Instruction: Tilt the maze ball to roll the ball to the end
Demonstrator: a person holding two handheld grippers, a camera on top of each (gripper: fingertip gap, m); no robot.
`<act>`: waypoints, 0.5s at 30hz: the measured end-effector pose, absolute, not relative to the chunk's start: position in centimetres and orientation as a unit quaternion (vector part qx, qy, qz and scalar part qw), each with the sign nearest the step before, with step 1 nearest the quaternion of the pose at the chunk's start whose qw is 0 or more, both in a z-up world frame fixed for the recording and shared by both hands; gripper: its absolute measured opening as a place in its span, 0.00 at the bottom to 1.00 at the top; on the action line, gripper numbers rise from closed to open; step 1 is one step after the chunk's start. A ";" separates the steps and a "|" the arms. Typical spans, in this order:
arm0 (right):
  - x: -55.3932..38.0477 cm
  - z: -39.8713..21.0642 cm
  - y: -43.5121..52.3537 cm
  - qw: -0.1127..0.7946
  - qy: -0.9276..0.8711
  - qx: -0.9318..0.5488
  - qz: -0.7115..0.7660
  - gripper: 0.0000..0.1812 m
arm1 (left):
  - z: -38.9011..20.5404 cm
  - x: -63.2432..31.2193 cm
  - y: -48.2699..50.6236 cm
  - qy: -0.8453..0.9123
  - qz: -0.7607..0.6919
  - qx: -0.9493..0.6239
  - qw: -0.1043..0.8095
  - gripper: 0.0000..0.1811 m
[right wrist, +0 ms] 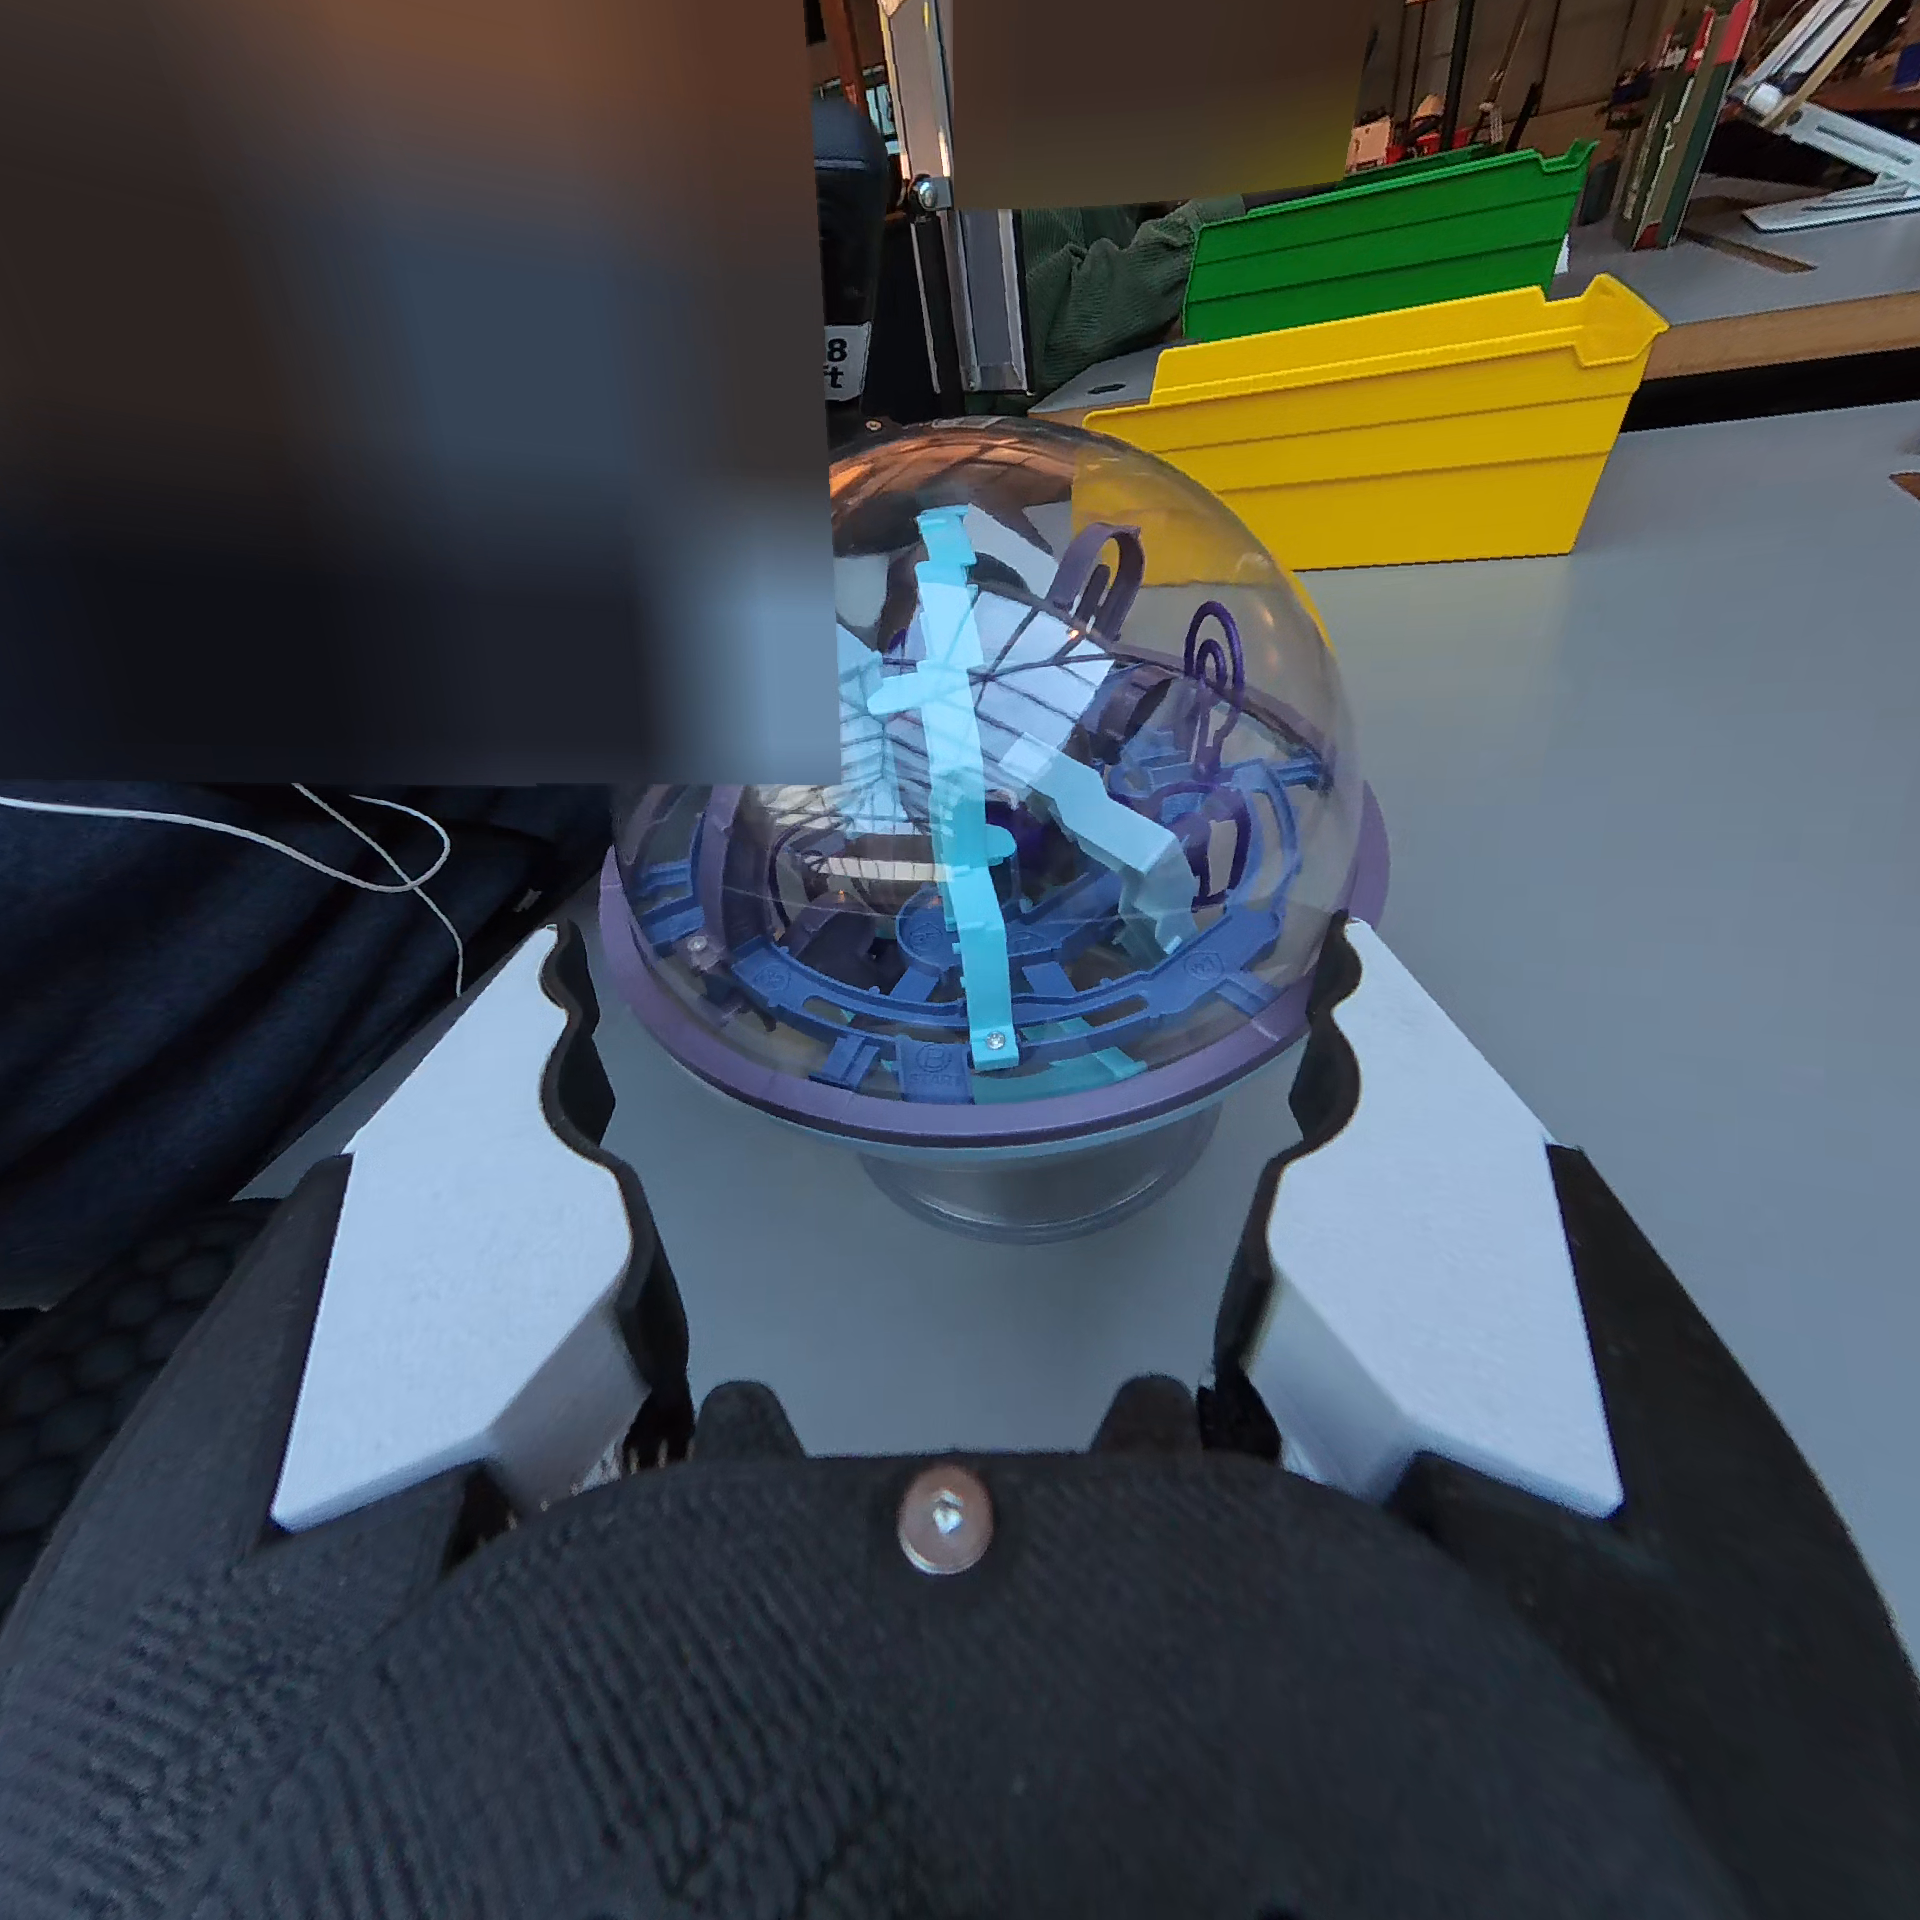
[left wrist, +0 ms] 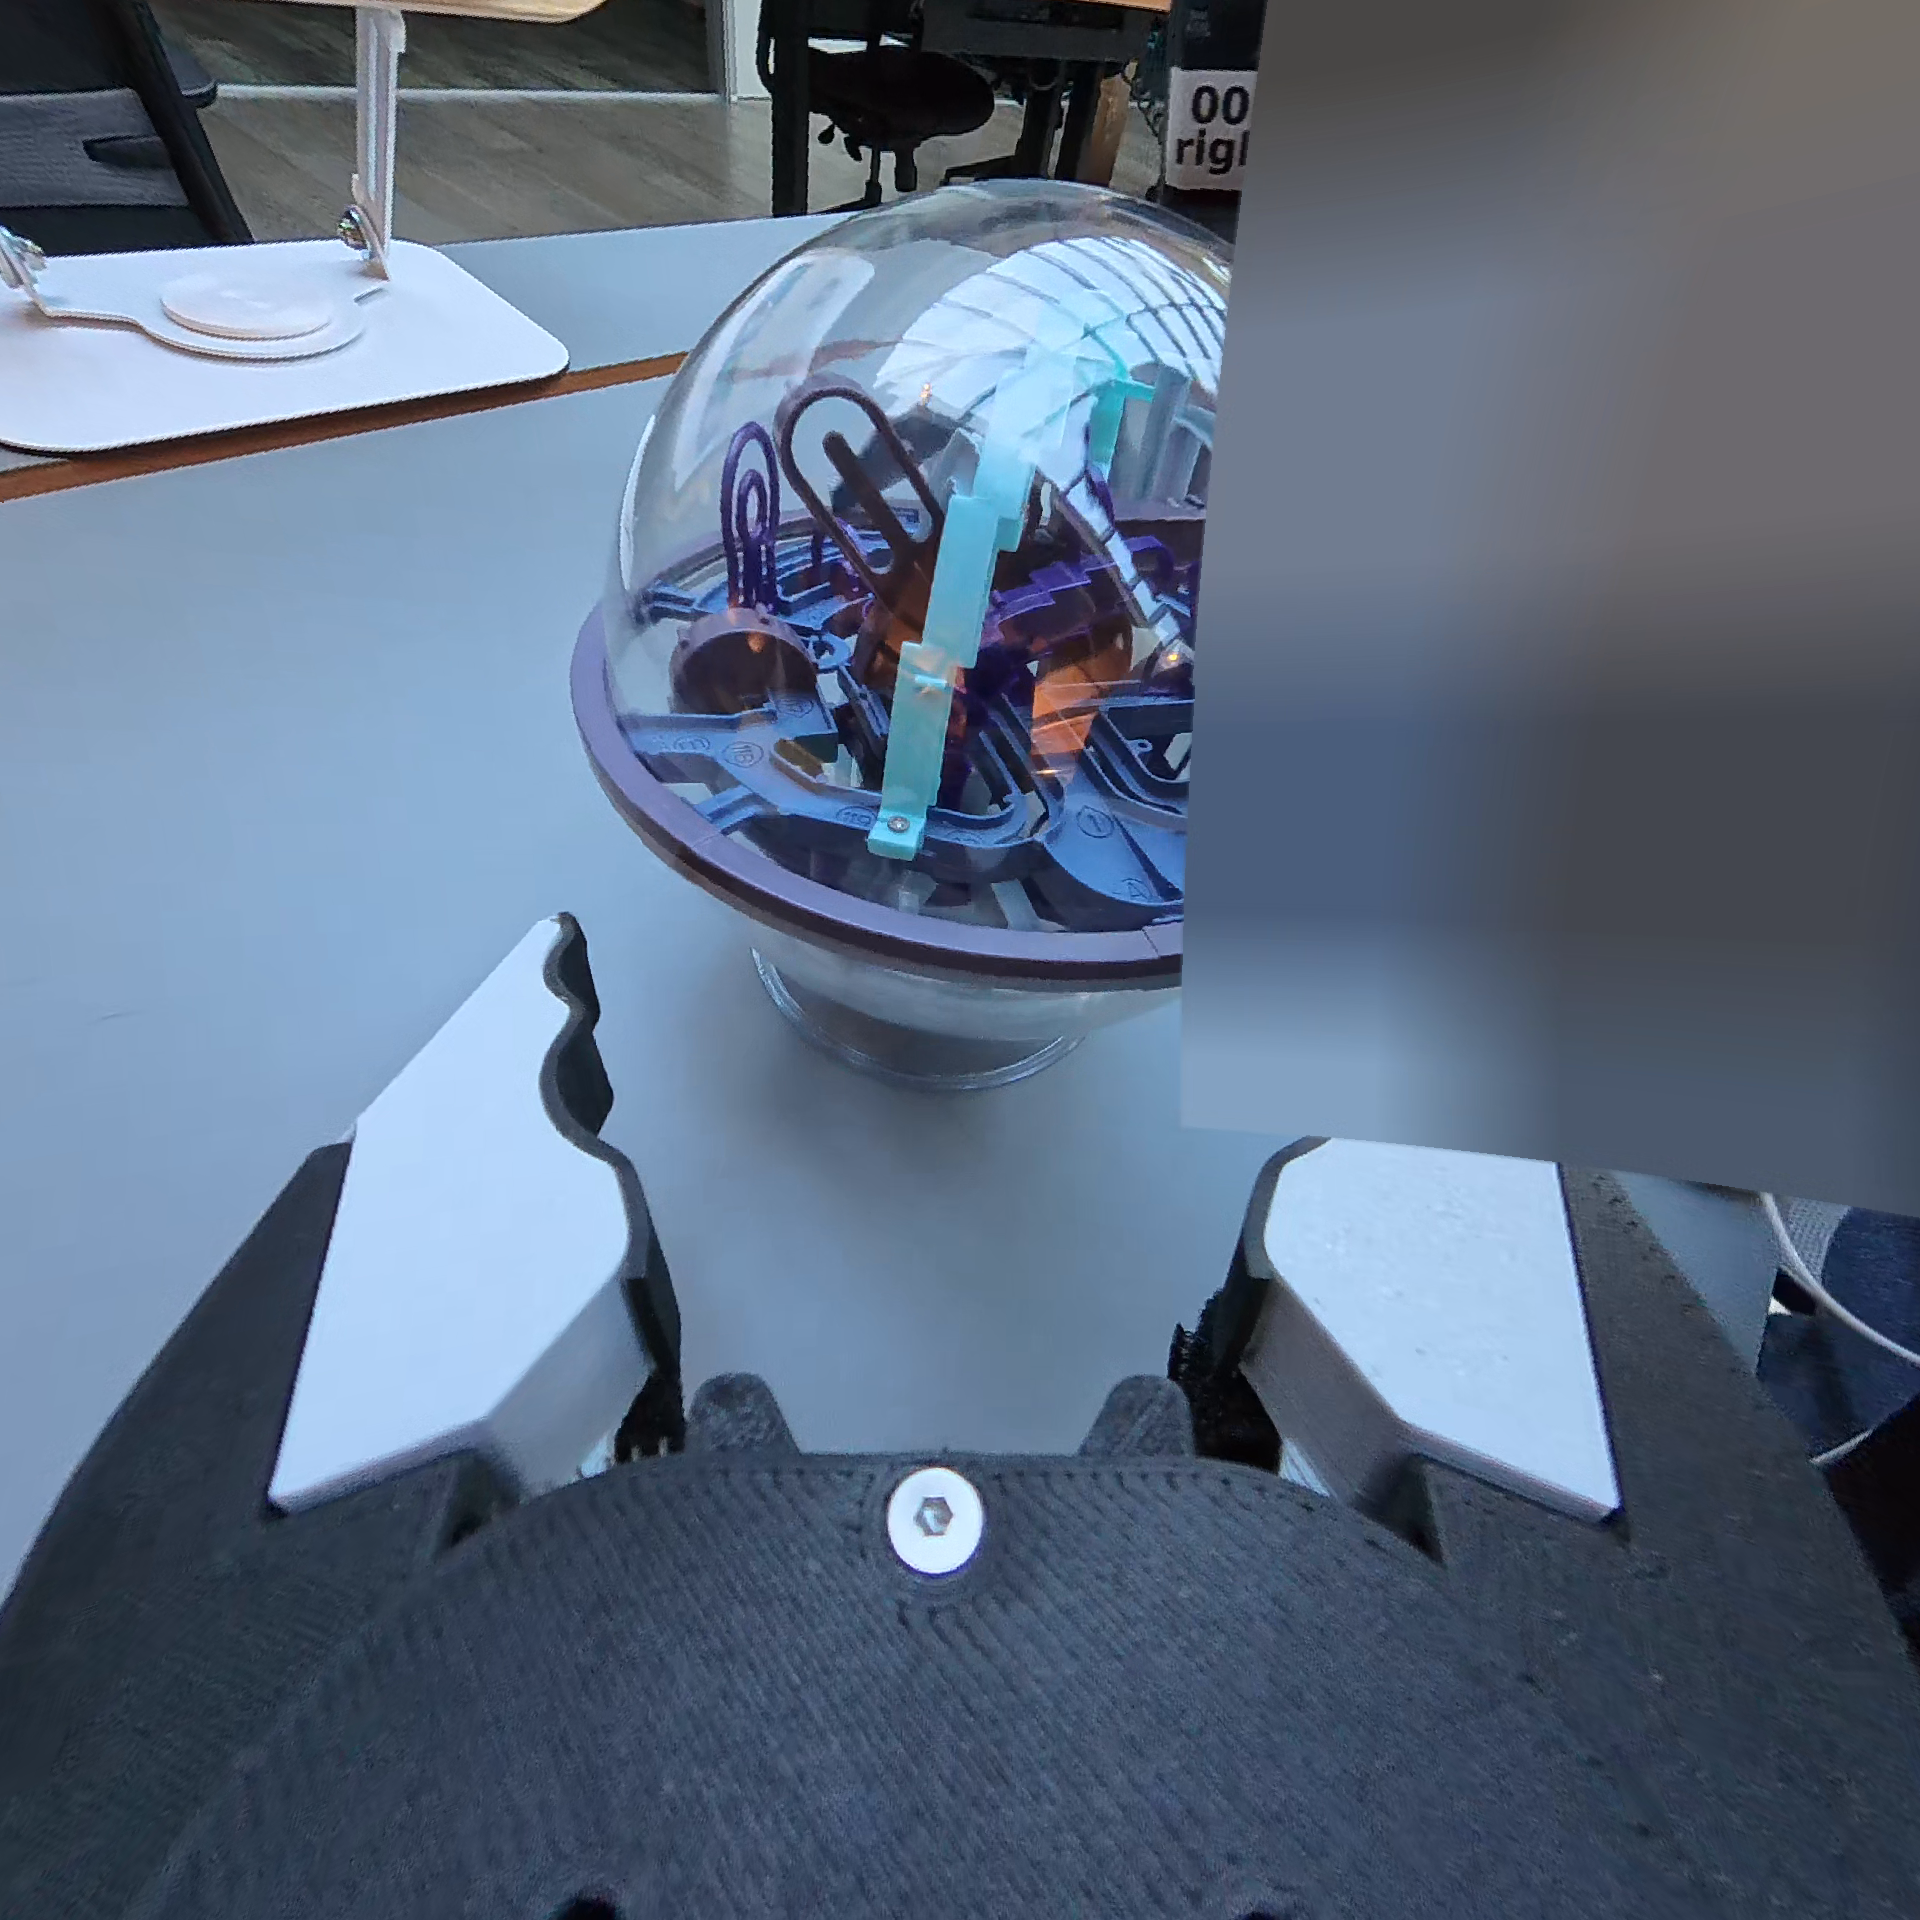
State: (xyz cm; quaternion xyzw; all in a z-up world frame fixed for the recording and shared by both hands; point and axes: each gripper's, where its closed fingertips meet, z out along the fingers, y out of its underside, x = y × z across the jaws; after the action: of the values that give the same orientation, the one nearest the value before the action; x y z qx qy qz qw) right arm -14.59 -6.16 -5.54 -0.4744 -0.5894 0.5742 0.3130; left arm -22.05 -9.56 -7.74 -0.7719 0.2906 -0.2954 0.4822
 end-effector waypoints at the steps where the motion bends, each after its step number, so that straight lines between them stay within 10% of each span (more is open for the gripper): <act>1: -14.6 -5.5 -6.2 0.314 -0.589 -0.476 0.573 0.75 | -7.7 -22.1 -9.5 0.289 -0.295 -0.773 0.482 0.75; 15: -14.0 -5.6 -6.2 0.331 -0.572 -0.491 0.567 0.75 | -7.8 -23.6 -9.0 0.268 -0.300 -0.775 0.487 0.74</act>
State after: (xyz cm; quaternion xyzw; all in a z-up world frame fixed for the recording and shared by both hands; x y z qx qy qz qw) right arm -13.96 -6.20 -5.56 -0.4911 -0.5724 0.5670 0.3311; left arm -23.55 -8.99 -7.81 -0.7752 0.2681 -0.3005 0.4867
